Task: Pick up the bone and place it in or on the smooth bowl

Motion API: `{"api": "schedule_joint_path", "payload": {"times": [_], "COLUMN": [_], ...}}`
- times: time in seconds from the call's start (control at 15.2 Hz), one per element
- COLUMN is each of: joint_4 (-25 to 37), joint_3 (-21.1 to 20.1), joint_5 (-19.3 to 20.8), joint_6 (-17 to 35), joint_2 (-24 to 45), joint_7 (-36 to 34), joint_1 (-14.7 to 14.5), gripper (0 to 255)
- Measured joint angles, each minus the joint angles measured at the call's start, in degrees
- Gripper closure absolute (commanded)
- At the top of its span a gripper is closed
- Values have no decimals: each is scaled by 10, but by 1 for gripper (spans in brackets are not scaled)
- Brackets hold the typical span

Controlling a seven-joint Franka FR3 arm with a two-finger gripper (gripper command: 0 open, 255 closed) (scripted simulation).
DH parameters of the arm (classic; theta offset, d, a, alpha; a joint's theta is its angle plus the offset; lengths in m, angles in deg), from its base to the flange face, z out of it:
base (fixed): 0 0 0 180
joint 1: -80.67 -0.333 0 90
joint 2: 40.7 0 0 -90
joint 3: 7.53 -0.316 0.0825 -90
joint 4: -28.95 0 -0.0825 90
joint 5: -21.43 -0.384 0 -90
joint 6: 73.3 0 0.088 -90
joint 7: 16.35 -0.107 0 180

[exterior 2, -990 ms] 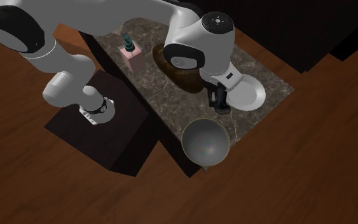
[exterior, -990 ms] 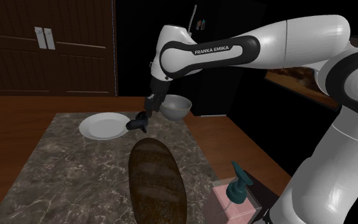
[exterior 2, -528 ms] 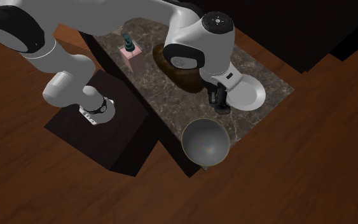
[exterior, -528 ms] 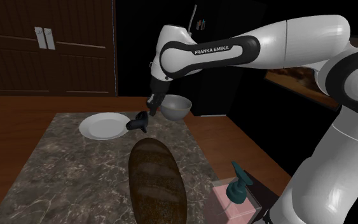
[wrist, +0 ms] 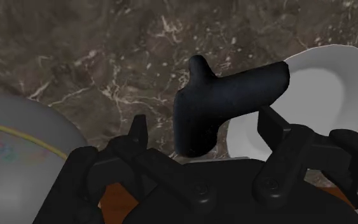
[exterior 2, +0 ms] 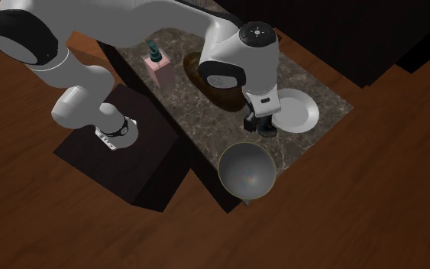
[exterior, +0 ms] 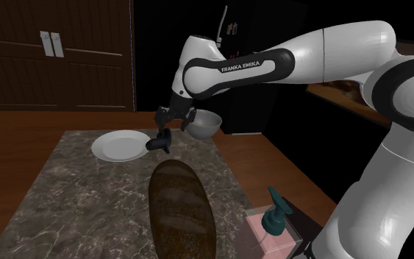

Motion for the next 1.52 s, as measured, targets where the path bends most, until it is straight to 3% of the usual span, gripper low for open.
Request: {"api": "schedule_joint_path", "payload": {"times": [0.07,0.2,0.33,0.73,1.12,1.19,1.52], "joint_4": [-1,-8,-7,-11,-14,-14,-14], "joint_3": [0,7,10,11,12,12,12], "joint_5": [4,19,27,38,39,39,39], "joint_6": [13,53,72,110,115,115,115], "joint_2": [4,13,26,59,61,61,61], "joint_7": [-14,-146,-208,-238,-238,-238,-238], "joint_1": [-2,-8,-12,-16,-16,-16,-16], "gripper": [0,0,0,0,0,255,255]}}
